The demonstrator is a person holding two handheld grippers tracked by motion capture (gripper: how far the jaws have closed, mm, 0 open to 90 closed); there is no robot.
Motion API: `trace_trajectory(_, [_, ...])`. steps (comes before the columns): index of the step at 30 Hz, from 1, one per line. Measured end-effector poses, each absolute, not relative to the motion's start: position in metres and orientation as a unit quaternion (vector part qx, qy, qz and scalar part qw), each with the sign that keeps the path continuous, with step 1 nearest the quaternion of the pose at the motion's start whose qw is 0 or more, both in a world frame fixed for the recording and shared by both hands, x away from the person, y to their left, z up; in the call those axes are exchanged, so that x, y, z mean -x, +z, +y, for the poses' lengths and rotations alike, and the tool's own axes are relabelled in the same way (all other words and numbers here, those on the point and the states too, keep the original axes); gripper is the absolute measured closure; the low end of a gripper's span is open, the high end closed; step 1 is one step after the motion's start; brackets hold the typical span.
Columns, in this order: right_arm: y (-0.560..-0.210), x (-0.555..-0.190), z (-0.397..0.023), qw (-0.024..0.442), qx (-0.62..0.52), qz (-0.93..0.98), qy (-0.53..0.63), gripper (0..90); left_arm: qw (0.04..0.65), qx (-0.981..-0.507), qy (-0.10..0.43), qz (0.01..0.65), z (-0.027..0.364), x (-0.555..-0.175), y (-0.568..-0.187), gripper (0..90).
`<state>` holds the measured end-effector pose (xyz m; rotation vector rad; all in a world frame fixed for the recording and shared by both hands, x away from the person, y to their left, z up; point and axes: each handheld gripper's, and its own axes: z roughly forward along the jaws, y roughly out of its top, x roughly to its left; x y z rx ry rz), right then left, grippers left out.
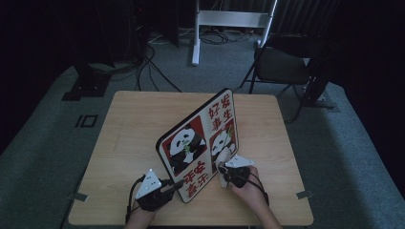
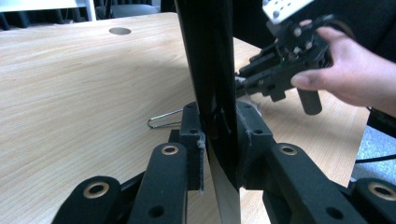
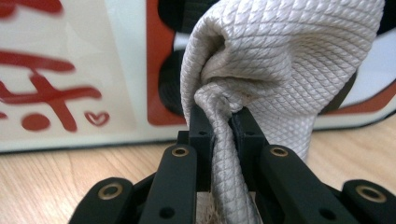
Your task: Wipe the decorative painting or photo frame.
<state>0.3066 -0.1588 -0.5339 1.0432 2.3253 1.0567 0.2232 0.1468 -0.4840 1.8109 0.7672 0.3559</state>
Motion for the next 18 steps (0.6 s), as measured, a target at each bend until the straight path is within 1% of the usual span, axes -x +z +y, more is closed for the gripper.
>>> trace_trajectory(2, [-0.54,-0.306,-0.16,0.185,-0.375,0.83,0.369,81.2,0.542,-0.762,0.149,0.323,0.147,-0.223,-0.484,76.3])
trace_trajectory(6, [-0.538,-0.306,-0.161,0.184,-0.378,0.83,0.368,81.3,0.541,-0.762,0.15,0.323,0.147,-0.223,-0.484,76.3])
trace_trajectory(12, [-0.518,-0.304,-0.161,0.195,-0.371,0.818,0.393,81.3,0.541,-0.761,0.151,0.323,0.147,-0.223,-0.485,76.3])
trace_trajectory(13, [-0.51,-0.304,-0.161,0.2,-0.37,0.813,0.404,81.4,0.544,-0.759,0.15,0.326,0.147,-0.223,-0.485,76.3])
trace_trajectory(14, [-0.49,-0.303,-0.161,0.213,-0.36,0.803,0.424,81.4,0.543,-0.759,0.149,0.326,0.147,-0.224,-0.485,76.3])
trace_trajectory(17, [-0.461,-0.3,-0.157,0.23,-0.342,0.792,0.451,81.3,0.543,-0.759,0.148,0.326,0.147,-0.224,-0.485,76.4])
trace_trajectory(18, [-0.461,-0.3,-0.157,0.23,-0.342,0.792,0.451,81.3,0.543,-0.759,0.148,0.326,0.147,-0.224,-0.485,76.4])
